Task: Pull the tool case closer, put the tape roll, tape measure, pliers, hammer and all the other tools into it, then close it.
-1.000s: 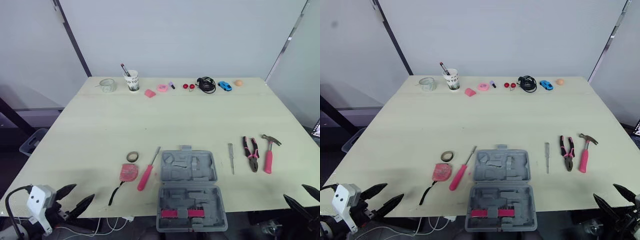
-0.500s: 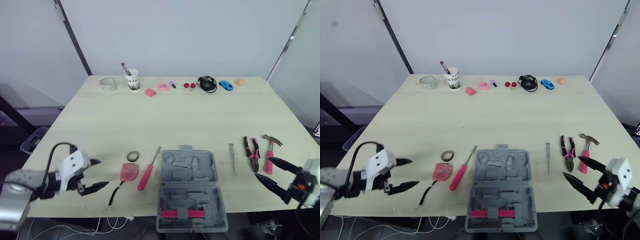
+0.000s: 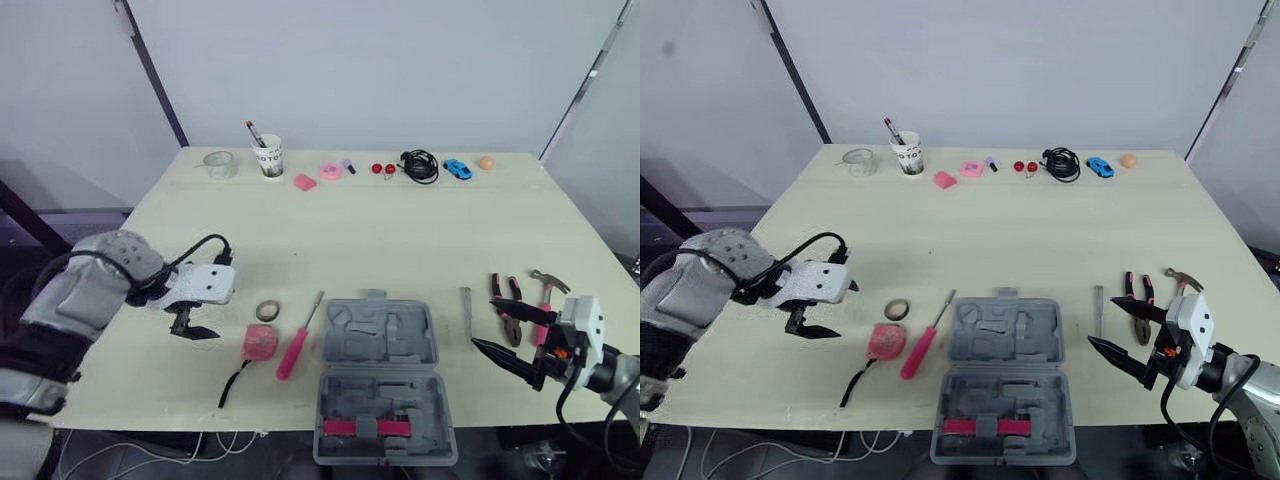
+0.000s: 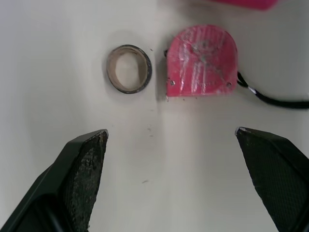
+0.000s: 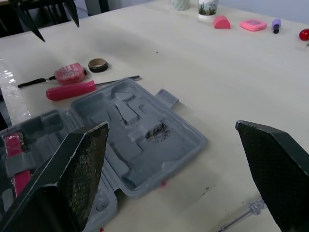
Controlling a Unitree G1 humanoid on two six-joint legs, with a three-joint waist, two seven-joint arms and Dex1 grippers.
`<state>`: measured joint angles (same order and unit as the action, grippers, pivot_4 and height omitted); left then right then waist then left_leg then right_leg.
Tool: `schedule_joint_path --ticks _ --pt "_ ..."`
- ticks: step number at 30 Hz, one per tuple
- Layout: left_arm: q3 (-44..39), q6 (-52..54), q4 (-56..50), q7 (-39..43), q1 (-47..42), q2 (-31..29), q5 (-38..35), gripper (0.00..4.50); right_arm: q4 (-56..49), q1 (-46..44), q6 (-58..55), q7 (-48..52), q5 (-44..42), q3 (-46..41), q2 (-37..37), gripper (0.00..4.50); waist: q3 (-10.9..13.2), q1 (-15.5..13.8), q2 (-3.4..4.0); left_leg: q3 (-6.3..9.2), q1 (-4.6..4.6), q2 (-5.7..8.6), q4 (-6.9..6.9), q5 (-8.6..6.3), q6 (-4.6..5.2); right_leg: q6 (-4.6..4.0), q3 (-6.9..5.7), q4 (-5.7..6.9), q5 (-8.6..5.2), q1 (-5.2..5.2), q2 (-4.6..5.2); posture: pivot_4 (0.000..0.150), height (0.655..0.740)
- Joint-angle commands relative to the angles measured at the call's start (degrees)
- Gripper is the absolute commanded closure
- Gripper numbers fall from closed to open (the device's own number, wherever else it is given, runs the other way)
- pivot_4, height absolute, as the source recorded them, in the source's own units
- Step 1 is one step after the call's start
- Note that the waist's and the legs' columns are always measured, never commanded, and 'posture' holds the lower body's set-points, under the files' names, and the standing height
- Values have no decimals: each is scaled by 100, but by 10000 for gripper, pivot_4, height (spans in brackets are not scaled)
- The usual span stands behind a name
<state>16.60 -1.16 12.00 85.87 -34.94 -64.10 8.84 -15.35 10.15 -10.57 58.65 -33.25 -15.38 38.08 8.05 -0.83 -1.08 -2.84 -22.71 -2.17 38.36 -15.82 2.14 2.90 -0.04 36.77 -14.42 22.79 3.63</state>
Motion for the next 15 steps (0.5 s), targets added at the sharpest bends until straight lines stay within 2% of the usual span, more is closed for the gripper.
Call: schedule_joint_path --ticks 1,4,7,10,15 --pt "205 -147 -89 124 -323 153 272 0 -23 9 166 87 27 -39 -11 816 0 -3 0 1 0 0 3 0 0 1 0 3 1 0 -1 1500 7400" --pt "425 -314 -156 242 -485 202 547 0 -101 73 73 8 0 -58 -44 816 1 1 -2 2 0 0 7 1 0 9 4 6 5 -1 -3 1500 7400" --pt "635 -364 -56 353 -567 264 781 7524 -185 144 61 -21 -29 -71 -64 0 1 9 -3 0 0 -2 7 1 0 15 8 5 8 0 -7 1500 7400" --pt "798 -627 302 -35 -799 549 1112 19654 -194 175 96 -43 -11 -57 -83 0 1 -4 -3 2 0 -2 8 1 0 16 8 6 9 -1 -8 1500 7400" --pt "973 -1132 915 -361 -1172 963 1480 19654 -142 184 192 -64 85 -29 -130 0 3 -9 -8 9 -2 1 17 1 1 18 11 6 10 -9 -13 1500 7400"
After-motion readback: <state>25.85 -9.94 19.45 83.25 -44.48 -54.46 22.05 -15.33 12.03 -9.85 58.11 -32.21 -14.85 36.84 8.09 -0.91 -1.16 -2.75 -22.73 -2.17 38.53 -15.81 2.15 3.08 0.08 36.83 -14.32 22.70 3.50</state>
